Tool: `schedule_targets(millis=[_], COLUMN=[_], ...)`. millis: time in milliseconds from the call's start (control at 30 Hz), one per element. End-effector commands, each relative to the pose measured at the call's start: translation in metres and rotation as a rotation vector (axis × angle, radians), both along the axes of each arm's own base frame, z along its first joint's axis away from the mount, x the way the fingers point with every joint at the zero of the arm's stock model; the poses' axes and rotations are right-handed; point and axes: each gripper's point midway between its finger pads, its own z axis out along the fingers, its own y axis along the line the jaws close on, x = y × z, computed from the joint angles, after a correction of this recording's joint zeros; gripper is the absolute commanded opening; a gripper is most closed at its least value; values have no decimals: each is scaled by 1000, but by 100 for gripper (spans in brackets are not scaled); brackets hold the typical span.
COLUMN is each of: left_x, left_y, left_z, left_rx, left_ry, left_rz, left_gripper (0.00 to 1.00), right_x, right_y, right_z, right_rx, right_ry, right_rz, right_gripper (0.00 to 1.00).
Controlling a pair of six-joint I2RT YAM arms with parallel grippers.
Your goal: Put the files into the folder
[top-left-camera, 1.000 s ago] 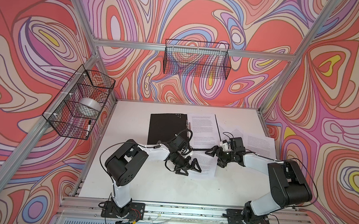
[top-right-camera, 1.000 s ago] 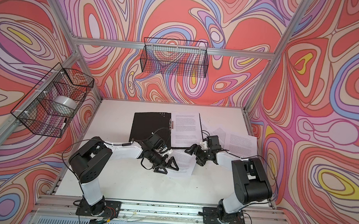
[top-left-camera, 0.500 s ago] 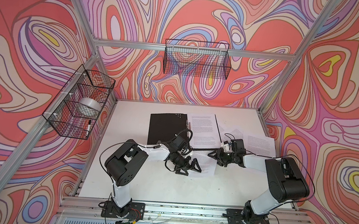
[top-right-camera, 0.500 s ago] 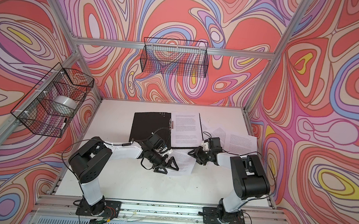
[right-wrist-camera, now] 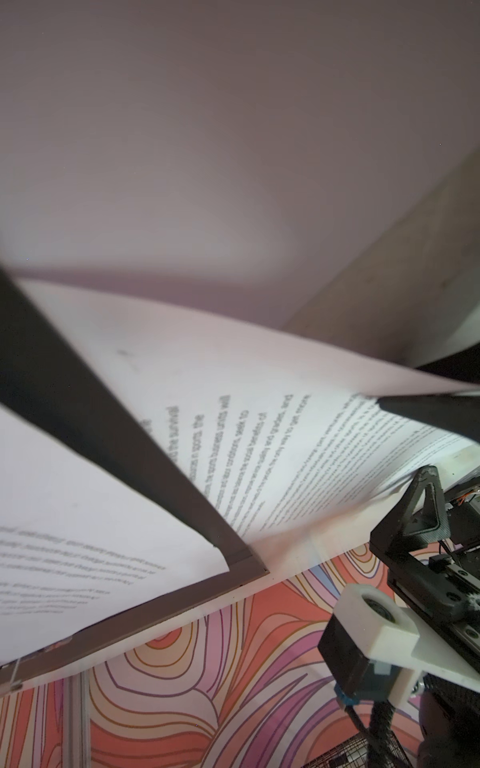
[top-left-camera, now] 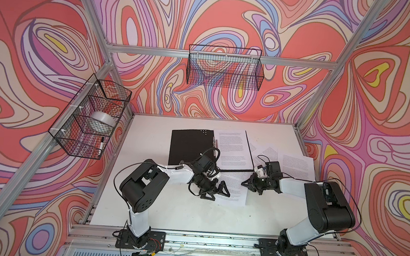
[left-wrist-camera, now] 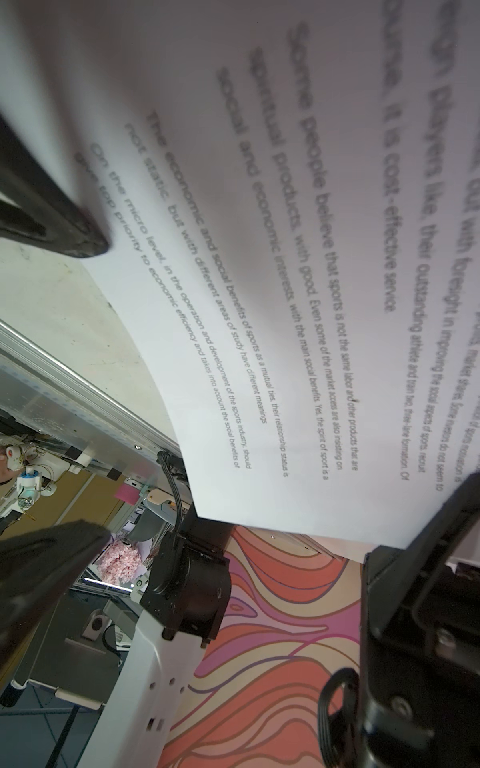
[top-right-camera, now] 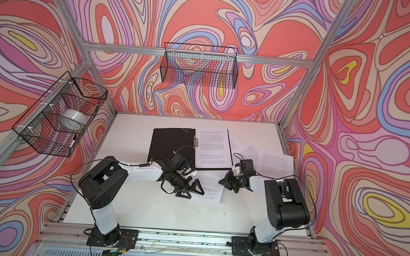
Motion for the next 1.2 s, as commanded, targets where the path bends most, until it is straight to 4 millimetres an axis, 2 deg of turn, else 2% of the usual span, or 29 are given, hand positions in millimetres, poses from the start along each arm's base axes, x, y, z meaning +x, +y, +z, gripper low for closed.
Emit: schedule_targets(millis=[0, 100, 267, 467, 667, 1000, 1167], left_x=[-8, 3, 22, 41, 64, 99, 101], left_y=[30, 22, 4, -1, 15, 45, 48], left_z=[-35, -15, 31, 84, 129, 214, 248], left_rx=[214, 184, 102, 52, 9, -152, -223], left_ry=[-1, -61, -174, -315, -395, -465, -481], left_rz=[8, -15, -55, -75, -20, 118, 164], left_gripper=[100, 100, 100, 100, 100, 100, 100], right_x=[-34, -35, -38, -44, -50, -44, -33], right_y=[-13, -12, -11, -13, -16, -22, -21], right_z=[-33, -29, -15, 7, 38, 102, 139], right_rx=[-84, -78, -63, -66, -71, -100, -95], right_ry=[161, 155, 130, 103, 70, -16, -72], right_rz=[-11, -3, 0, -3, -21, -51, -51], right_gripper=[0, 0, 0, 0, 0, 0, 0])
